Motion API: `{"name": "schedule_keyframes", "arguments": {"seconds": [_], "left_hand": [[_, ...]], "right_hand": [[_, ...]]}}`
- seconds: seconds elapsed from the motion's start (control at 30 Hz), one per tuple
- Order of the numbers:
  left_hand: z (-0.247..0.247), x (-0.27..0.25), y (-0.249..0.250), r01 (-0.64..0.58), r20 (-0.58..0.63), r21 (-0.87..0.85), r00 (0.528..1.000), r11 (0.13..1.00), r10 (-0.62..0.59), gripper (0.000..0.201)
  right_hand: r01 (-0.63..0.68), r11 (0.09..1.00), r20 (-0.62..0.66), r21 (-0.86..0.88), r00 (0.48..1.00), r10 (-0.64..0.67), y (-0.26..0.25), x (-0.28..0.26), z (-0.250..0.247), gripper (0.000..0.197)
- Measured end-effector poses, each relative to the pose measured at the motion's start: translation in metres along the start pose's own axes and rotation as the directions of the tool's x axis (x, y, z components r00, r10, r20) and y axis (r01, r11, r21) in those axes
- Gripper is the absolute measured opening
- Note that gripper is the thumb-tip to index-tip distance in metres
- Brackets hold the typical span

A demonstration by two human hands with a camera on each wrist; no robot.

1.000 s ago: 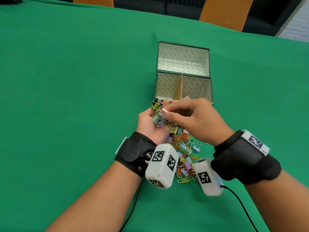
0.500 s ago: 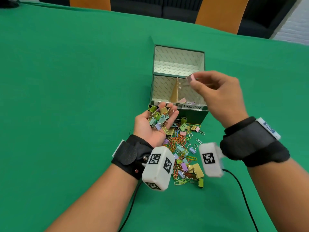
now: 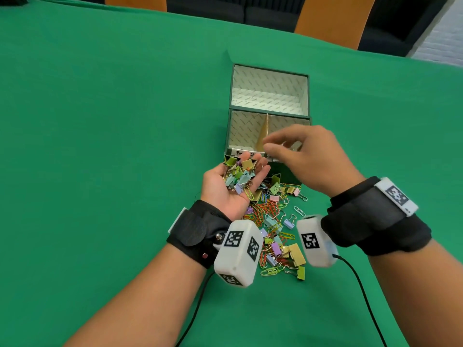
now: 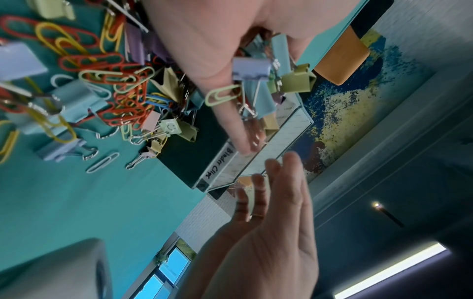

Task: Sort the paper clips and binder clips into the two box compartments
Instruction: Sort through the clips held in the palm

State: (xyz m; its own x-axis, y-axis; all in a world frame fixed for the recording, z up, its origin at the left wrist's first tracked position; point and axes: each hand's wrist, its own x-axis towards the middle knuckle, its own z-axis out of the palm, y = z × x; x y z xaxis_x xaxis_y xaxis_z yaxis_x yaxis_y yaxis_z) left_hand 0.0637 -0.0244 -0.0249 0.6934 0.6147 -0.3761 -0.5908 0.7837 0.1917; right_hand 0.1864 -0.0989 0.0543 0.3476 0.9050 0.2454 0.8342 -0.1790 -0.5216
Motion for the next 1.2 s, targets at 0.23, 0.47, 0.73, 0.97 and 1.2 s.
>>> {"name": "schedule_keyframes", "arguments": {"seconds": [0.23,0.47,0.73,0.97,1.2], "left_hand": [[0.001,-0.001,-0.003,-0.024,-0.053,0.107,0.998,0.994,0.03,0.037],[0.002,-0.001,-0.004,-0.003,-0.059,0.085,0.998,0.996,0.008,0.039],[0.001,-0.001,-0.004,-0.012,-0.043,0.071,0.999,0.997,0.015,0.038],[0.002,-0.001,-0.004,-0.005,-0.048,0.065,0.999,0.998,0.008,0.063],[0.003,-0.001,-0.001,0.013,-0.063,0.043,0.998,0.999,-0.01,0.039]], "right_hand": [[0.076,0.988,0.197,-0.136,0.979,-0.049,-0.019,-0.001,0.008,0.012],[0.002,0.996,0.109,-0.085,0.994,0.007,-0.02,-0.004,0.016,0.01],[-0.036,0.974,0.013,-0.225,0.999,0.04,-0.016,-0.004,0.016,0.025],[-0.034,0.99,0.006,-0.137,0.999,0.035,-0.017,-0.009,0.024,0.017],[-0.066,0.992,-0.123,0.105,0.989,0.079,-0.021,-0.016,0.018,0.015]]}}
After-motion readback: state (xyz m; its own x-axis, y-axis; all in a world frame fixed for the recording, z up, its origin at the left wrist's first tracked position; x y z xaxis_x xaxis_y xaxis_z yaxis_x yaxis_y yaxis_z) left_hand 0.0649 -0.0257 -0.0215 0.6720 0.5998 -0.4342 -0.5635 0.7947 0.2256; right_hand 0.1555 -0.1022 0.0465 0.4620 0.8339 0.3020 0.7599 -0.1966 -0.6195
